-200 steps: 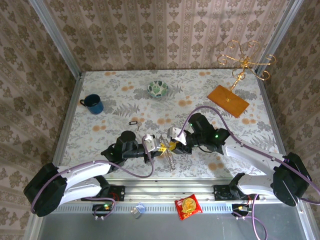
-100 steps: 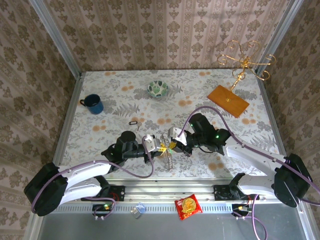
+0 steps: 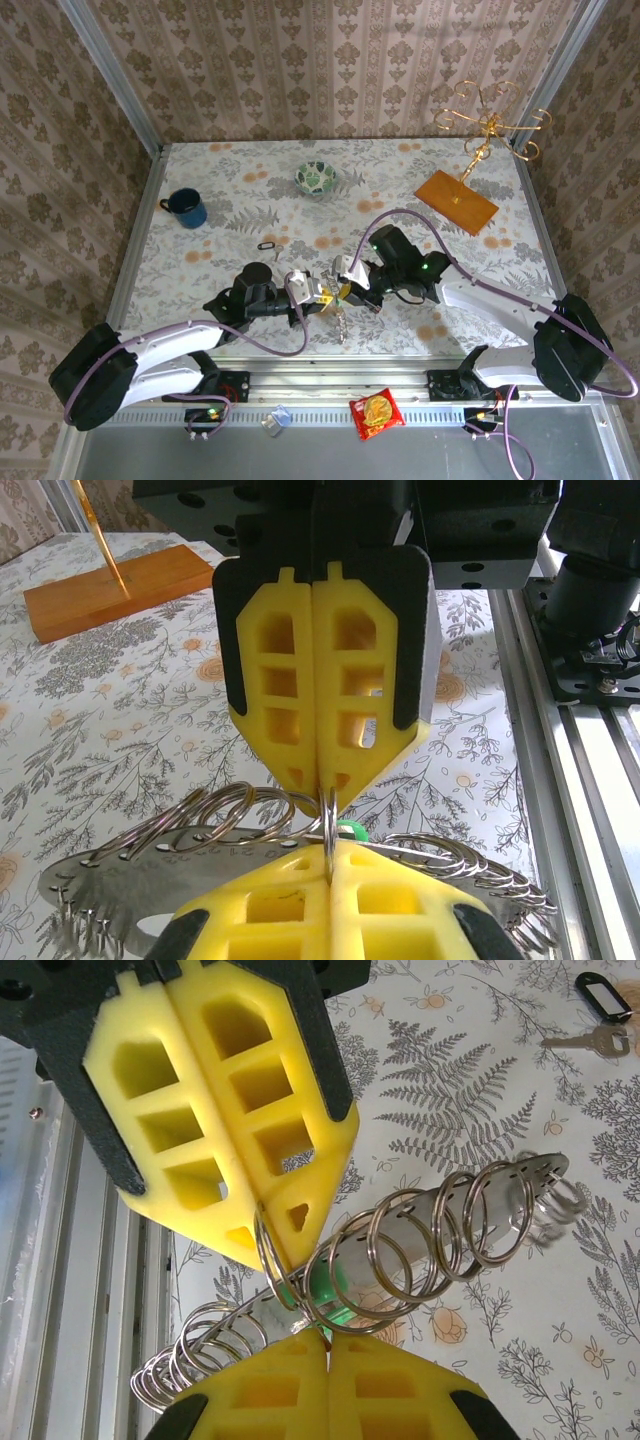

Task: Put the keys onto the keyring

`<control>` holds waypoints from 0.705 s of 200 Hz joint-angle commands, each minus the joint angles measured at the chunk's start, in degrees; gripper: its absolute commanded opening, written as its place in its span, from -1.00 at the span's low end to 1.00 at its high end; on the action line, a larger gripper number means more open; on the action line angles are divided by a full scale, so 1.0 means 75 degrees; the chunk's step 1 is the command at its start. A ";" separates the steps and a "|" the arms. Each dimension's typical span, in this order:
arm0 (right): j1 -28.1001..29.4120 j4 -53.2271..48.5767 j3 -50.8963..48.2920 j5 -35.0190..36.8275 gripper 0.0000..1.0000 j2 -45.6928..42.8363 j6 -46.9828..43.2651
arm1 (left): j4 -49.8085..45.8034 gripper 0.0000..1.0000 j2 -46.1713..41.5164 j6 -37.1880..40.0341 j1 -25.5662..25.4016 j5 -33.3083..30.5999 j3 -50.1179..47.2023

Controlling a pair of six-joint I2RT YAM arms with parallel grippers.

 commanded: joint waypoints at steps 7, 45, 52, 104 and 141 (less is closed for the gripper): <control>0.0036 -0.0066 0.0192 0.0084 -1.00 0.0237 0.0083 | 0.0489 -1.00 0.0072 -0.0012 -0.0050 0.0244 0.0019; -0.0042 0.0304 -0.0062 -0.0012 -0.73 -0.0175 0.0341 | 0.0509 -1.00 0.0073 -0.0037 -0.0051 0.0242 -0.0004; -0.0088 0.0417 -0.0170 -0.0063 -0.61 -0.0372 0.0426 | 0.0532 -1.00 0.0063 -0.0050 -0.0050 0.0238 -0.0024; -0.0128 0.1701 -0.1224 -0.0538 -0.48 -0.1599 0.0480 | 0.0818 -1.00 0.0130 -0.0107 -0.0039 0.0300 -0.0112; -0.0116 0.1877 -0.1192 -0.0579 -0.49 -0.1388 0.0289 | 0.1011 -1.00 0.0233 -0.0130 -0.0047 0.0352 -0.0119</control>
